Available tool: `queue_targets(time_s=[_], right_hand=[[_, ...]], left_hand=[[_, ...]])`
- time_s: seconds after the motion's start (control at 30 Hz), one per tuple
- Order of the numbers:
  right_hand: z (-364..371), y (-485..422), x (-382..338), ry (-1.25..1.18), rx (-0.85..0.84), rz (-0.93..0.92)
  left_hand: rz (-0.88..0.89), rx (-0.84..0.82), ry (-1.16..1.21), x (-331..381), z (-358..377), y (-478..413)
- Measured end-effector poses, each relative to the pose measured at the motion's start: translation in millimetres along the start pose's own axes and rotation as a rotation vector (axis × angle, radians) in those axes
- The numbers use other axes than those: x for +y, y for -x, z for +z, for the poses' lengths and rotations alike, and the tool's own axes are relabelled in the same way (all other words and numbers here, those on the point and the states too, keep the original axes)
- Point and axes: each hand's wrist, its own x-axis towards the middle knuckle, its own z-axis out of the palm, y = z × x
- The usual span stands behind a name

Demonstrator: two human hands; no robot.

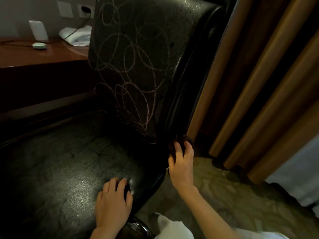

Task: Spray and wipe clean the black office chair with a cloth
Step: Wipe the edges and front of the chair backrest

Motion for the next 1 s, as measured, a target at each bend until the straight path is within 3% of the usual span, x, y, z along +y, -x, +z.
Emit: queue_targets(time_s=[0.23,0.47,0.7,0.9,1.0], right_hand=[[21,22,25,0.071,-0.099,-0.07],[2,17,9,-0.039,0.107,-0.06],[-8,2,18,-0.022,-0.003,-0.072],[-128,-108,-35,-0.298,0.335,-0.16],[-189,-185,-68,-0.168,0.513,-0.285]], left_hand=[[-0.032,-0.044,0.03,4,-2,0],[-0.019,-0.013,0.011,5,-5,1],[-0.038,-0.022,-0.022,4,-2,1],[-0.081,-0.141,-0.045,4,-9,-3],[-0.082,-0.274,-0.05,4,-15,-6]])
